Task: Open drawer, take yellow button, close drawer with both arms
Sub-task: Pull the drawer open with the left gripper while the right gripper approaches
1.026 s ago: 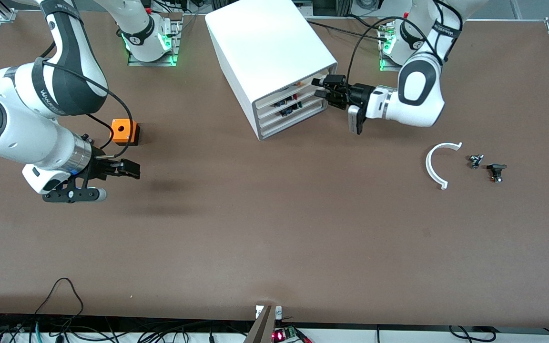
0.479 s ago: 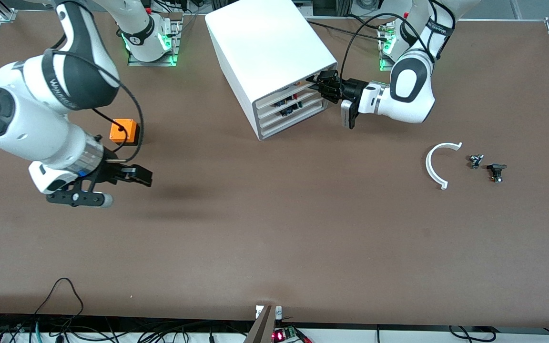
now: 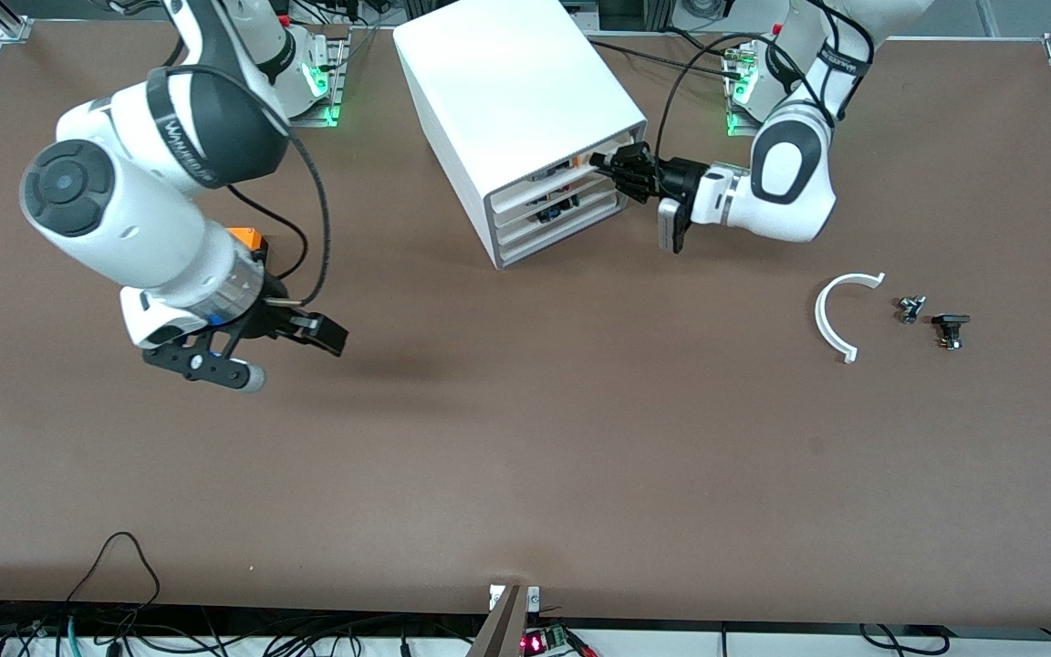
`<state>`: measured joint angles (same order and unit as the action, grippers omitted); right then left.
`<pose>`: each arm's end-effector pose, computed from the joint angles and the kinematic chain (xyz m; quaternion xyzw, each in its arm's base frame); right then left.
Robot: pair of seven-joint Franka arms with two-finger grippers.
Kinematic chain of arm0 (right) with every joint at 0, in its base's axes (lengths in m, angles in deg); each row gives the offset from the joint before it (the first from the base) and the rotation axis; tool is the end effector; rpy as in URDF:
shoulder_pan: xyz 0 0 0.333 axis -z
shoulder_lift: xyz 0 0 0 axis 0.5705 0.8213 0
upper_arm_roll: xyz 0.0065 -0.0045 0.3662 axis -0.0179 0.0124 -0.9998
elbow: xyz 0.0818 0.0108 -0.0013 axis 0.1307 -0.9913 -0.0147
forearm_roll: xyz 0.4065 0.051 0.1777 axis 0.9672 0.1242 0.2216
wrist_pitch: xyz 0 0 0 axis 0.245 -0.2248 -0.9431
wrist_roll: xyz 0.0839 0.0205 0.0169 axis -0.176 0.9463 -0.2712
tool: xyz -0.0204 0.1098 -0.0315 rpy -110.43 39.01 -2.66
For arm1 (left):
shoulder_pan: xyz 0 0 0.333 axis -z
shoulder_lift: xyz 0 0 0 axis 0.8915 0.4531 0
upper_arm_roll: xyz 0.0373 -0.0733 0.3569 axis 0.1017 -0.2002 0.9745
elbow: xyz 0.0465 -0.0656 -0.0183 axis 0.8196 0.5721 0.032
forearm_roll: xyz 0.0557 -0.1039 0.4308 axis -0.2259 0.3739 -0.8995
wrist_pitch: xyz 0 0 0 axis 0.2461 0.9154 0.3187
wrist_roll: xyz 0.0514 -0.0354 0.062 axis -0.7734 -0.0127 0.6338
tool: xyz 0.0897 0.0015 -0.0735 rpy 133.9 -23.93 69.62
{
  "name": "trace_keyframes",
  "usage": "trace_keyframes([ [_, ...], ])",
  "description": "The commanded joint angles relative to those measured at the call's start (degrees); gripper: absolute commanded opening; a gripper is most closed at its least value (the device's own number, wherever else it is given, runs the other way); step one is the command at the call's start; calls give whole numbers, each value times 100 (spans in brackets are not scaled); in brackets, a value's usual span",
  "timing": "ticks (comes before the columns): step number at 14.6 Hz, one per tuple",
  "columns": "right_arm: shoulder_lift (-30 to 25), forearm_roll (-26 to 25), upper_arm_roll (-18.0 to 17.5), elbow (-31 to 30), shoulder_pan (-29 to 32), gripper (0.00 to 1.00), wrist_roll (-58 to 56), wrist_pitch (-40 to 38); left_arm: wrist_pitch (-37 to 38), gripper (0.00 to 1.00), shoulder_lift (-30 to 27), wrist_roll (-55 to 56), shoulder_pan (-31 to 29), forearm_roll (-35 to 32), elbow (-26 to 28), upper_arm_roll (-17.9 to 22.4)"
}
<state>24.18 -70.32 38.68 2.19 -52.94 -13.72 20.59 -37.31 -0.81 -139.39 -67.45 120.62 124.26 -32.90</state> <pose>0.7212 0.2843 0.5296 -0.9856 0.1571 -0.0107 0.0622 0.4325 -0.2598 0.2484 0.7674 -0.1509 -0.1244 0.6106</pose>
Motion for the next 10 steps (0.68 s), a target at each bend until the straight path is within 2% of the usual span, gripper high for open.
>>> trace_keyframes([
  [1, 208, 65, 28, 420, -301, 100, 773, -155, -60, 0, 689, 88, -640, -807, -750, 2],
  [5, 331, 65, 28, 561, -881, 100, 2311, -129, -60, 0, 1199, 106, -809, -1363, -1550, 221],
  [7, 498, 48, 37, 754, -1206, 100, 3093, -129, -60, 0, 1227, 254, -809, -1425, -1666, 231],
  [8, 577, 30, 37, 825, -1356, 100, 3462, -120, -60, 45, 1192, 351, -809, -1425, -1666, 231],
  [9, 630, 21, 37, 869, -1505, 100, 3788, -111, -25, 99, 1148, 378, -826, -1434, -1666, 231],
  [10, 691, 13, 37, 878, -1646, 100, 4113, -102, -16, 100, 1026, 413, -826, -1469, -1666, 240],
])
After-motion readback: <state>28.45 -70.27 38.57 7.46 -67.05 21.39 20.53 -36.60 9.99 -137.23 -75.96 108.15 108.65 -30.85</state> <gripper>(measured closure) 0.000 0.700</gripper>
